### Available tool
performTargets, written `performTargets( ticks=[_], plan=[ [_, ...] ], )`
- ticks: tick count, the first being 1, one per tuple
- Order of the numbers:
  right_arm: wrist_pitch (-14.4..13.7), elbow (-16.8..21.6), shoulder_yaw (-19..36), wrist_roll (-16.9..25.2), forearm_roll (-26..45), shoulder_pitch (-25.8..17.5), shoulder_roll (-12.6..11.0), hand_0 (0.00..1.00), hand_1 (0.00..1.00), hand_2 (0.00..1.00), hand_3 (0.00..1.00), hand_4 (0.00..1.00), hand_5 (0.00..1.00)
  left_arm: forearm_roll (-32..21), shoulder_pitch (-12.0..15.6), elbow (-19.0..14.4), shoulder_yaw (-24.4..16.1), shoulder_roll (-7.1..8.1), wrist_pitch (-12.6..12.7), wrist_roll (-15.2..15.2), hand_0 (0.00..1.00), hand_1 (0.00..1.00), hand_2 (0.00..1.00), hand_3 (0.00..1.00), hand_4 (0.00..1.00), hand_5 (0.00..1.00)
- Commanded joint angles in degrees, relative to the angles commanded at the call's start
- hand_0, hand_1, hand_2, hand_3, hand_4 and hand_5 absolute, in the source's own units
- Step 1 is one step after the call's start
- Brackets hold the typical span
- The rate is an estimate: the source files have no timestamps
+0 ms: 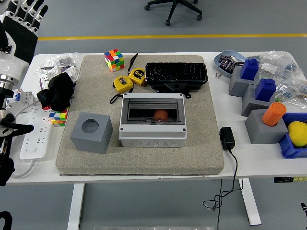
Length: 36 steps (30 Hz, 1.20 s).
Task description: Fetch the battery,place it into the box,close the lid of the box
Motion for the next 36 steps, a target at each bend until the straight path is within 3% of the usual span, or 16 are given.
performTargets(
  ticks=[4, 10, 11, 16, 17, 20, 25, 35, 36],
  plan=[
    [-0.1, 0.0, 0.0, 0.0, -0.2, -0.1, 0.1, 0.863, 0.852, 0.807, 0.833, 0.998, 0.998, 5.9, 2.0, 0.9, -5.4, 0.33, 1.3, 1.1, 0.949, 0.969, 0.957, 0.929, 0.998, 0.998],
    [-0.3, -0.1, 0.4, -0.1, -0.8, -0.3, 0.3, 0.863, 0.852, 0.807, 0.833, 0.998, 0.998, 19.8, 5.5, -0.3, -13.2, 0.61, 4.8, 3.7, 0.954, 0.982, 0.968, 0.938, 0.998, 0.998],
    [-0.3, -0.1, 0.5, 0.0, -1.0, -0.4, 0.4, 0.862, 0.852, 0.807, 0.833, 0.998, 0.998, 22.4, 5.9, -0.5, -13.9, 0.68, 5.1, 3.9, 0.928, 0.943, 0.907, 0.893, 0.998, 0.998],
    [-0.3, -0.4, 1.5, 0.9, -1.8, -0.7, 0.6, 0.862, 0.852, 0.807, 0.833, 0.998, 0.998, 33.5, 7.5, -0.9, -14.6, 0.65, 8.3, 2.3, 0.928, 0.943, 0.907, 0.893, 0.998, 0.998],
    [-0.5, -0.5, 1.9, 1.4, -2.0, -0.8, 0.7, 0.864, 0.853, 0.814, 0.847, 0.998, 0.998, 35.7, 7.8, -1.1, -14.4, 0.5, 9.0, 1.9, 0.869, 0.89, 0.853, 0.835, 0.998, 0.998],
    [-1.4, -0.6, 2.4, 3.2, -2.2, -1.4, 0.9, 0.864, 0.853, 0.814, 0.847, 0.998, 0.998, 42.6, 8.6, -1.5, -13.3, -0.37, 10.6, 0.4, 0.869, 0.89, 0.853, 0.835, 0.998, 0.998],
    [-2.2, -0.6, 1.0, 4.1, -1.3, -1.8, 1.0, 0.86, 0.855, 0.816, 0.848, 0.998, 0.998, 42.7, 9.2, -1.6, -12.3, -1.39, 11.3, -0.2, 0.843, 0.862, 0.819, 0.798, 0.998, 0.998],
    [-2.8, -0.8, 0.7, 4.8, -0.6, -2.1, 1.1, 0.861, 0.856, 0.817, 0.85, 0.998, 0.998, 40.7, 9.6, -1.5, -11.2, -2.32, 9.7, -0.4, 0.838, 0.86, 0.816, 0.799, 0.998, 0.998],
    [-2.7, -0.8, 1.0, 4.8, -0.7, -2.1, 1.1, 0.861, 0.857, 0.816, 0.849, 0.998, 0.998, 39.8, 9.7, -1.2, -11.3, -2.47, 9.7, -0.6, 0.828, 0.836, 0.778, 0.75, 0.998, 0.998]
  ],
)
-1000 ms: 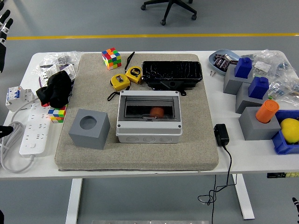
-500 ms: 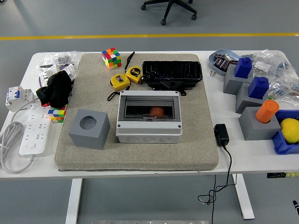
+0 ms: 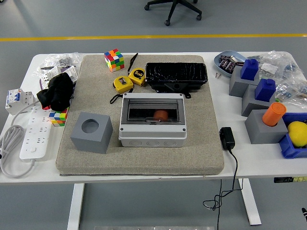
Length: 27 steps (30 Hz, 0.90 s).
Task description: Fetch the battery,place it into the box,close the lid of the box
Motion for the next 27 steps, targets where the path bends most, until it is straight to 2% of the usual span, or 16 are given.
performTargets(
  ticks=[4, 5, 11, 12, 17, 18, 22, 23, 24, 26, 27],
  plan=[
    [0.3, -0.1, 1.2, -0.1, -0.7, -0.1, 0.3, 0.861, 0.857, 0.816, 0.849, 0.998, 0.998, -2.1, -0.2, 0.3, 0.3, -0.39, 0.1, -0.6, 0.828, 0.836, 0.778, 0.75, 0.998, 0.998],
    [0.4, -0.1, 1.4, -0.2, -0.7, -0.1, 0.4, 0.863, 0.858, 0.817, 0.846, 0.998, 0.998, -2.6, -0.4, 0.2, 0.5, -0.55, 0.2, -0.7, 0.774, 0.723, 0.648, 0.668, 0.998, 0.998],
    [0.8, -0.1, 2.2, -0.4, -1.0, 0.2, 0.6, 0.863, 0.858, 0.817, 0.846, 0.998, 0.998, -2.5, -0.9, 0.0, 0.8, -0.76, 0.4, -0.4, 0.774, 0.723, 0.648, 0.668, 0.998, 0.998],
    [0.9, -0.1, 2.5, -0.5, -1.2, 0.4, 0.7, 0.864, 0.861, 0.817, 0.847, 0.998, 0.998, -2.0, -0.9, 0.0, 0.7, -0.7, 0.5, -0.2, 0.607, 0.662, 0.629, 0.661, 0.998, 0.971],
    [0.9, 0.0, 2.6, -0.5, -1.0, 0.6, 0.7, 0.864, 0.861, 0.817, 0.847, 0.998, 0.998, 1.7, -1.0, -0.4, 0.0, -0.9, 0.1, 0.1, 0.607, 0.662, 0.629, 0.661, 0.998, 0.971],
    [0.9, 0.0, 2.6, -0.5, -1.0, 0.7, 0.8, 0.866, 0.862, 0.817, 0.847, 0.998, 0.998, 2.3, -1.0, -0.5, 0.0, -0.93, -0.2, 0.2, 0.659, 0.743, 0.758, 0.808, 0.998, 0.543],
    [0.9, 0.0, 2.6, -0.5, -1.1, 0.7, 0.9, 0.866, 0.862, 0.817, 0.847, 0.998, 0.998, 1.6, -1.1, -0.1, 0.0, -1.07, -1.0, 0.3, 0.659, 0.743, 0.758, 0.808, 0.998, 0.543],
    [0.9, -0.1, 2.8, -0.6, -1.2, 0.7, 1.0, 0.866, 0.862, 0.817, 0.847, 0.998, 0.998, 0.3, -1.2, 0.4, 0.1, -1.18, -2.3, 1.3, 0.659, 0.743, 0.758, 0.808, 0.998, 0.543],
    [0.9, -0.1, 3.0, -0.6, -1.5, 0.7, 1.0, 0.867, 0.863, 0.818, 0.847, 0.998, 0.998, -1.2, -1.2, 0.9, 0.1, -1.26, -4.0, 2.4, 0.904, 0.982, 0.998, 0.998, 0.998, 0.759],
    [1.0, -0.2, 3.6, -0.6, -2.0, 0.7, 1.1, 0.867, 0.863, 0.818, 0.847, 0.998, 0.998, -4.2, -1.1, 2.0, 0.5, -1.37, -7.6, 4.1, 0.904, 0.982, 0.998, 0.998, 0.998, 0.759],
    [1.0, -0.2, 3.7, -0.7, -2.2, 0.7, 1.1, 0.867, 0.863, 0.818, 0.847, 0.998, 0.998, -5.4, -1.0, 2.4, 0.6, -1.43, -8.4, 4.3, 0.904, 0.982, 0.998, 0.998, 0.998, 0.759]
  ],
)
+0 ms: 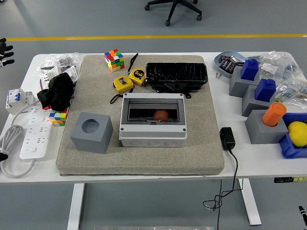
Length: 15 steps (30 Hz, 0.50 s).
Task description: Fetch the battery,place it into the box,close the lid of the box
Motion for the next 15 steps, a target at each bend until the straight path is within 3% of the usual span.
performTargets(
  ticks=[2, 3, 14, 15],
  plan=[
    [0.0, 0.0, 0.1, -0.1, 0.0, 0.0, 0.0, 0.867, 0.863, 0.818, 0.847, 0.998, 0.998, -1.9, 0.1, 0.3, 0.0, -0.32, -0.3, 0.5, 0.904, 0.982, 0.998, 0.998, 0.998, 0.759],
    [0.1, 0.0, 0.1, -0.1, 0.0, 0.0, 0.0, 0.868, 0.863, 0.818, 0.847, 0.998, 0.998, -3.2, 0.1, 0.4, 0.0, -0.51, -0.4, 0.6, 0.998, 0.998, 0.998, 0.998, 0.998, 0.998],
    [0.4, 0.0, 0.3, -0.3, -0.3, 0.2, 0.0, 0.868, 0.864, 0.818, 0.847, 0.998, 0.998, -17.2, -0.3, 1.4, 1.9, -0.65, -0.5, -0.6, 0.998, 0.998, 0.998, 0.998, 0.998, 0.998],
    [0.4, 0.0, 0.2, -0.3, -0.2, 0.2, 0.0, 0.868, 0.864, 0.818, 0.847, 0.998, 0.998, -19.3, -0.3, 1.5, 2.1, -0.65, -0.2, -0.9, 0.87, 0.941, 0.998, 0.998, 0.998, 0.998]
  ],
)
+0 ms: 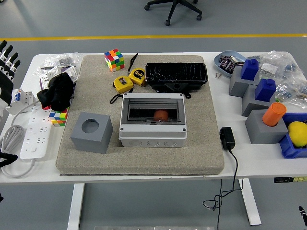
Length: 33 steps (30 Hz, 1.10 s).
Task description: Fetch the battery,place it into the box,close the lid of the box
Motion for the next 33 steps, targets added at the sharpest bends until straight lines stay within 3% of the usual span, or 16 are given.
performTargets(
  ticks=[5, 6, 11, 12, 17, 18, 23, 24, 29, 30, 33],
  plan=[
    [0.0, 0.0, -0.4, -0.1, 0.2, 0.0, 0.0, 0.868, 0.864, 0.818, 0.847, 0.998, 0.998, -10.5, 0.0, 0.3, 0.2, -0.1, -1.0, -2.0, 0.87, 0.941, 0.998, 0.998, 0.998, 0.998],
    [0.0, 0.0, -0.4, -0.1, 0.2, 0.0, -0.1, 0.869, 0.863, 0.818, 0.846, 0.998, 0.998, -12.1, 0.1, 0.3, 0.0, -0.08, -0.8, -2.6, 0.684, 0.754, 0.941, 0.998, 0.998, 0.936],
    [0.0, 0.1, -0.8, -0.2, 0.4, 0.1, -0.3, 0.869, 0.863, 0.818, 0.846, 0.998, 0.998, -9.6, 0.1, -0.3, -0.8, -0.07, 2.4, -3.5, 0.684, 0.754, 0.941, 0.998, 0.998, 0.936],
    [0.0, 0.1, -0.9, -0.2, 0.4, 0.1, -0.3, 0.868, 0.863, 0.818, 0.845, 0.998, 0.998, -9.0, 0.1, -0.5, -0.9, -0.07, 2.7, -3.7, 0.249, 0.266, 0.316, 0.554, 0.998, 0.584],
    [0.0, 0.0, -0.8, -0.2, 0.3, 0.1, -0.2, 0.868, 0.863, 0.818, 0.845, 0.998, 0.998, -8.1, 0.1, -0.8, -0.7, -0.01, 3.6, -4.0, 0.249, 0.266, 0.316, 0.554, 0.998, 0.584],
    [0.0, 0.0, -0.8, -0.2, 0.3, 0.1, -0.2, 0.869, 0.863, 0.818, 0.845, 0.998, 0.998, -8.0, 0.1, -0.9, -0.6, -0.04, 4.1, -4.0, 0.239, 0.211, 0.228, 0.238, 0.998, 0.653],
    [0.1, 0.0, -0.8, -0.3, 0.2, -0.1, -0.1, 0.869, 0.863, 0.818, 0.845, 0.998, 0.998, -7.3, 0.3, -1.3, -0.4, -0.09, 5.4, -3.8, 0.239, 0.211, 0.228, 0.238, 0.998, 0.653],
    [0.1, 0.0, -0.8, -0.3, 0.2, -0.1, -0.1, 0.868, 0.862, 0.817, 0.845, 0.998, 0.998, -6.7, 0.3, -1.5, -0.4, -0.08, 5.7, -3.7, 0.328, 0.364, 0.27, 0.24, 0.998, 0.673],
    [0.2, 0.1, -0.6, -0.4, 0.1, 0.1, -0.1, 0.868, 0.862, 0.817, 0.845, 0.998, 0.998, 0.0, 0.3, -3.3, -0.3, 0.06, 7.4, -3.2, 0.328, 0.364, 0.27, 0.24, 0.998, 0.673],
    [0.2, 0.1, -0.6, -0.5, 0.1, 0.1, -0.1, 0.869, 0.862, 0.817, 0.845, 0.998, 0.998, 2.0, 0.3, -3.7, -0.3, 0.14, 7.8, -3.0, 0.487, 0.518, 0.434, 0.407, 0.998, 0.688],
    [0.3, 0.1, -0.5, -0.5, 0.0, 0.1, -0.1, 0.869, 0.862, 0.817, 0.845, 0.998, 0.998, 6.3, 0.4, -4.4, -0.2, 0.23, 8.4, -2.5, 0.487, 0.518, 0.434, 0.407, 0.998, 0.688]
  ],
)
